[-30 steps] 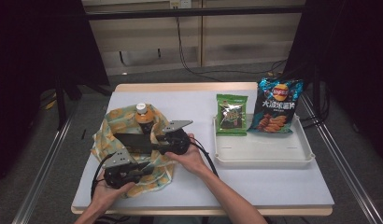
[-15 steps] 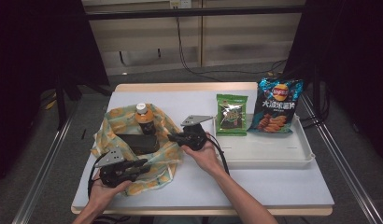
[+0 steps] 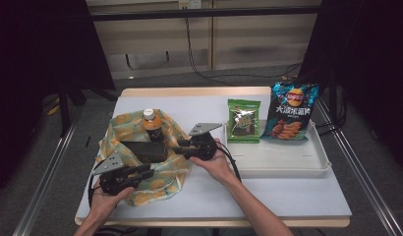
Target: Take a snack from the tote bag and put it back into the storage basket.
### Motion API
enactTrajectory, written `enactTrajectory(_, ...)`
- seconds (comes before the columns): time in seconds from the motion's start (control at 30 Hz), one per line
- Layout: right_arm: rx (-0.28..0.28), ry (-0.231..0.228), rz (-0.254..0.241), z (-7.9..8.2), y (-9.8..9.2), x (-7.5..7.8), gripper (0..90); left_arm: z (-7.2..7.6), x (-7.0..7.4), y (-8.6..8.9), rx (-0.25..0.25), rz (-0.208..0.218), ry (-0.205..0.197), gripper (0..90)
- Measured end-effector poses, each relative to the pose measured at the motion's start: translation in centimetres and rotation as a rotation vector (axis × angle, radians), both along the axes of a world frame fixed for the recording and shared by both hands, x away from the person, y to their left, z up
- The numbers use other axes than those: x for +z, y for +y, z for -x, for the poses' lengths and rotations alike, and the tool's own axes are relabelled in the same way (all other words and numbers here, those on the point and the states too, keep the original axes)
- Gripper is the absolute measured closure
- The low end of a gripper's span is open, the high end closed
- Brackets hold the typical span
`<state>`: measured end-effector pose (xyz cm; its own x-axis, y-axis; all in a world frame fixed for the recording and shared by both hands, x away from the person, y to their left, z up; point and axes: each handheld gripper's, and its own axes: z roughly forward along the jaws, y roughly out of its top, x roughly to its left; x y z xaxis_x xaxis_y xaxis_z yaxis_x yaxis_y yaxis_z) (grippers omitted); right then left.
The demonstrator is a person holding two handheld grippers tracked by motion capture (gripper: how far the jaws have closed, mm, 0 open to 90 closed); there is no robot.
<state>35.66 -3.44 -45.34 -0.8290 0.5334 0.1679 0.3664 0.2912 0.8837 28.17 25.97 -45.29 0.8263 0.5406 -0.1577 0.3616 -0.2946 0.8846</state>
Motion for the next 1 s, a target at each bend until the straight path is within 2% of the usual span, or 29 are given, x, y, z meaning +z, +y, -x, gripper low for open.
enactTrajectory(0.1,0.025,-0.016,-0.046,0.0,0.1,1.0,50.6,0.0,0.0,-0.1,-0.004,-0.004,0.005,74.9)
enactTrajectory(0.17,0.064,-0.023,-0.085,-0.1,0.1,1.8,49.2,0.0,0.0,-0.1,-0.009,-0.008,0.007,77.7)
enactTrajectory(0.23,0.072,-0.041,-0.087,-0.3,0.4,2.3,49.1,0.1,0.0,-0.2,-0.017,-0.001,0.008,78.8)
enactTrajectory(0.33,0.108,-0.049,-0.094,-0.6,1.1,3.0,52.7,0.1,0.0,-0.4,-0.02,-0.014,0.013,80.3)
enactTrajectory(0.43,0.155,-0.038,-0.114,-1.2,2.0,3.3,53.8,0.2,-0.1,-0.6,-0.029,-0.016,0.016,81.2)
enactTrajectory(0.57,0.211,-0.001,-0.08,-2.4,3.9,2.3,50.7,0.3,0.0,-0.6,-0.039,-0.017,0.012,81.5)
enactTrajectory(0.67,0.22,0.011,-0.049,-3.2,4.8,1.4,47.6,0.4,-0.1,-0.7,-0.049,-0.031,0.015,81.9)
enactTrajectory(0.83,0.226,0.042,-0.031,-4.4,5.0,0.0,41.4,0.5,-0.1,-0.8,-0.048,-0.033,0.013,81.8)
enactTrajectory(1.0,0.223,0.052,-0.008,-5.1,5.2,-0.7,39.6,0.4,-0.1,-0.5,-0.03,-0.025,0.015,81.5)
